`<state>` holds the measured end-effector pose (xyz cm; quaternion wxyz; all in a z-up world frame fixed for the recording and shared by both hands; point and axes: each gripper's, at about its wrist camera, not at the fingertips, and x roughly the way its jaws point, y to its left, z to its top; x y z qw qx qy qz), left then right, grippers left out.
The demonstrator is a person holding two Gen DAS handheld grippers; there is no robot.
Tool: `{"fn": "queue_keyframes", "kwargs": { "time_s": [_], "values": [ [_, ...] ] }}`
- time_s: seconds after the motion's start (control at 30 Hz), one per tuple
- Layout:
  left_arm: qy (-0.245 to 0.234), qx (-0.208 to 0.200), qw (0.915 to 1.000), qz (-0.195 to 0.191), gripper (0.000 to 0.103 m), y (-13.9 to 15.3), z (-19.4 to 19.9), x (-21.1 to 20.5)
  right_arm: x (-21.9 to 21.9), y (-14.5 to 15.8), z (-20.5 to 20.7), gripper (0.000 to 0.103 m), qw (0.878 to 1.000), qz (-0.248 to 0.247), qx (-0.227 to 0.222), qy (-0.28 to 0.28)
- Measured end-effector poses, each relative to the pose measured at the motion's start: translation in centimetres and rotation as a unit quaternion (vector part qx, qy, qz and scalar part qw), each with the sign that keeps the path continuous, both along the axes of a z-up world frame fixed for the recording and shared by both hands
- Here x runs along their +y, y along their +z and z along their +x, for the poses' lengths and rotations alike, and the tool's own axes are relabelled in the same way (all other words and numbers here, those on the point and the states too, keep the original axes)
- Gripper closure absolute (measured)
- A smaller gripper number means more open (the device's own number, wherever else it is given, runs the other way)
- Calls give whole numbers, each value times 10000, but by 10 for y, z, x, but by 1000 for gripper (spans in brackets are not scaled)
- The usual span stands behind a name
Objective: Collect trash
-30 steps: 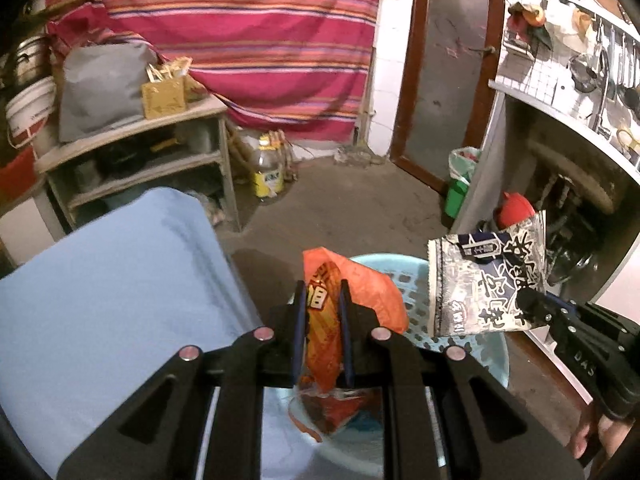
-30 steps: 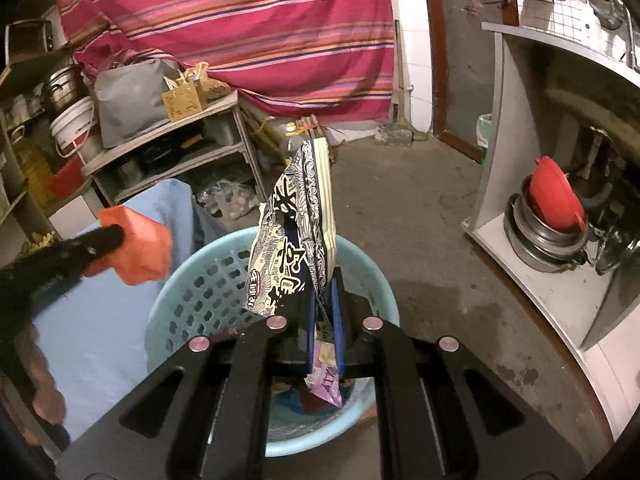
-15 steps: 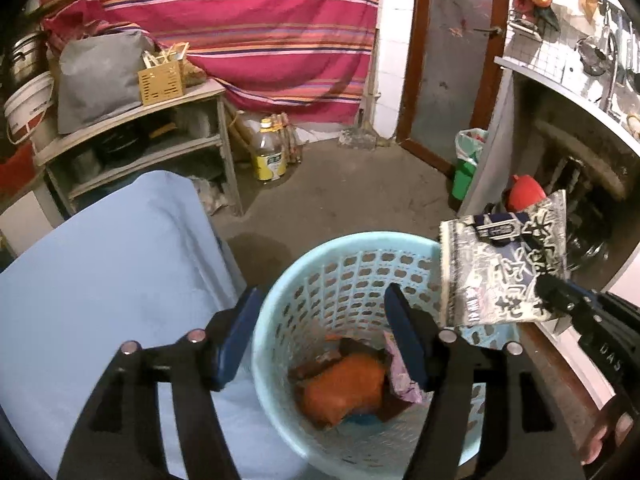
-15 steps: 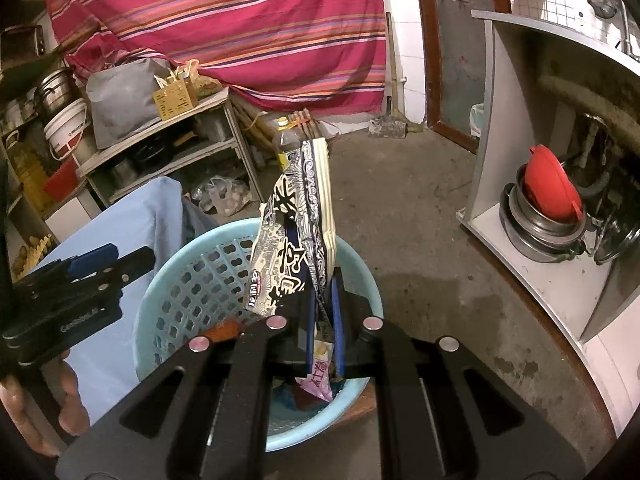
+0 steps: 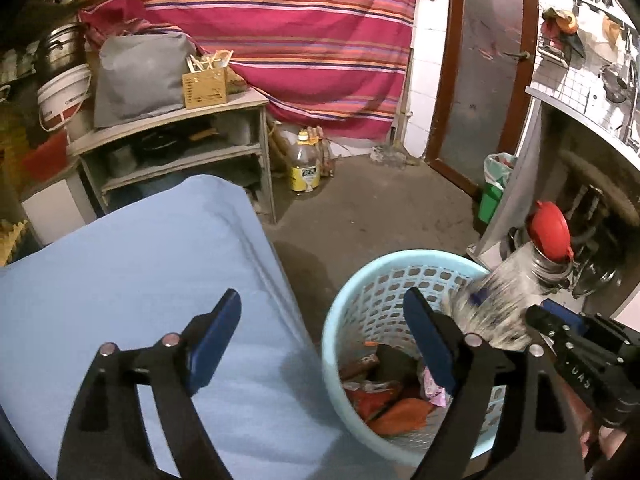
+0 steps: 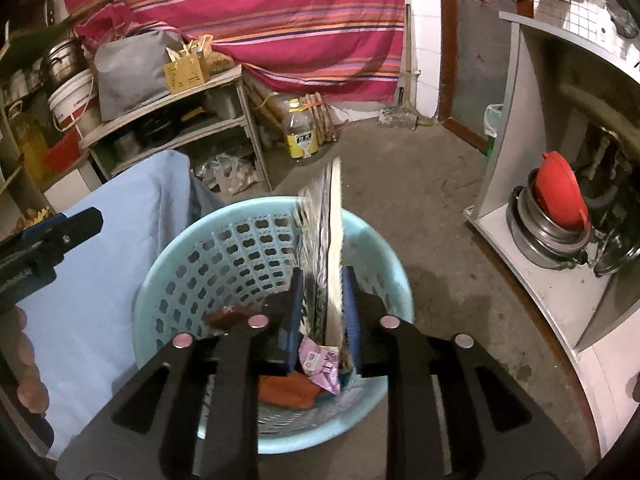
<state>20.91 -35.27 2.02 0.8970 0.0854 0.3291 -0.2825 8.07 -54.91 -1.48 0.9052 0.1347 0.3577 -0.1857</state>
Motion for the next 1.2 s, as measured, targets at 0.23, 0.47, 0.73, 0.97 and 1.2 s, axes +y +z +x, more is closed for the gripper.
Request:
{"fn": "queue_keyframes", "kwargs": {
  "time_s": [0.23, 0.47, 0.73, 0.97, 1.2],
  "values": [
    [140, 38, 9999, -77, 21, 4, 4, 15, 6, -7, 12, 36, 9999, 1, 98, 30],
    [298, -105, 9994, -135, 21, 15, -4, 40, 15, -1, 12, 5, 9999, -79, -70, 9],
    [567, -613, 9965, -66, 13, 30, -43, 105, 39, 10, -2, 4, 9996, -15, -285, 80],
    [810, -875, 9928, -116, 4, 32, -93, 184, 103, 23, -31, 4, 9955, 26, -858, 410],
    [1218, -919, 9879, -266, 4, 30, -134, 261, 173, 27, -70, 4, 9891, -373, -1212, 751]
  ]
}}
